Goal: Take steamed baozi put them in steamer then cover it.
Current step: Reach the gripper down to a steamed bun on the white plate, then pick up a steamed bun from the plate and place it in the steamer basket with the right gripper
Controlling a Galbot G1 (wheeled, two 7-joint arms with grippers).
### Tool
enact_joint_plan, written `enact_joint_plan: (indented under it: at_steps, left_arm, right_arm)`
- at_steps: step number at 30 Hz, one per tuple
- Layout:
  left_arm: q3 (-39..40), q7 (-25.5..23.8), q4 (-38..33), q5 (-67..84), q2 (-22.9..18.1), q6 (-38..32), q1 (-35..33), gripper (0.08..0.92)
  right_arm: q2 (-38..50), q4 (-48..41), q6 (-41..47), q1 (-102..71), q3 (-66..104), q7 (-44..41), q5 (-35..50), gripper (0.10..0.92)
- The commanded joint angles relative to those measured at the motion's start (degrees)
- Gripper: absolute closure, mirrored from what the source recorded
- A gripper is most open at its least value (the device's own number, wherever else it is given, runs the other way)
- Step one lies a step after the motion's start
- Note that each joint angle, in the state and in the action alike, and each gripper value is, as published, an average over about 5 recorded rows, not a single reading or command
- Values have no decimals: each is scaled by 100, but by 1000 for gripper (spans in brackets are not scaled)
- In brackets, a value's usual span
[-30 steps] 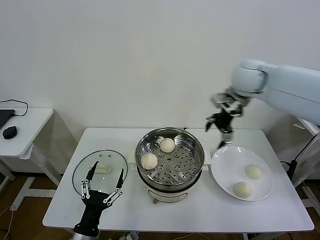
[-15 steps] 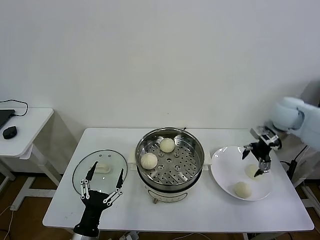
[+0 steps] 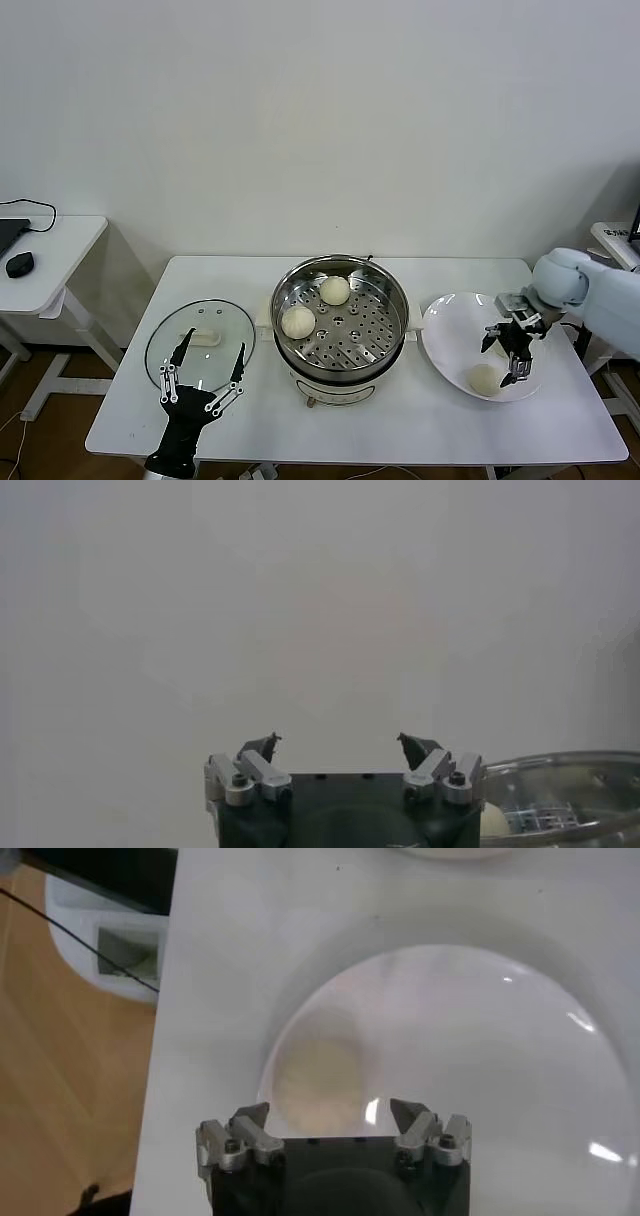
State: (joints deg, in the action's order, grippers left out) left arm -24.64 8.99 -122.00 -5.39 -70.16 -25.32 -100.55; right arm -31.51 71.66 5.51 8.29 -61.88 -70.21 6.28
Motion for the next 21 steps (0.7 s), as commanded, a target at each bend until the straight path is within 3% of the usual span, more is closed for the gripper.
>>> enact_joint_plan:
  at_steps: [1, 6, 14, 21]
  left_arm:
    - [-31, 9, 17, -13, -9, -1, -21, 177]
    - [-55, 15, 17, -8, -14, -8, -36, 177]
    - [-27, 16, 7, -8, -28, -11, -23, 177]
    - [-7, 19, -45, -7, 2, -11, -9, 177]
  right_arm:
    - [-284, -348, -28, -682, 494, 58, -193, 203]
    - [-299, -353, -9, -639, 497, 23, -181, 219]
    - [-45, -39, 41, 44, 114, -163, 21, 385]
    - [-42, 419, -299, 1635, -462, -432, 243, 397]
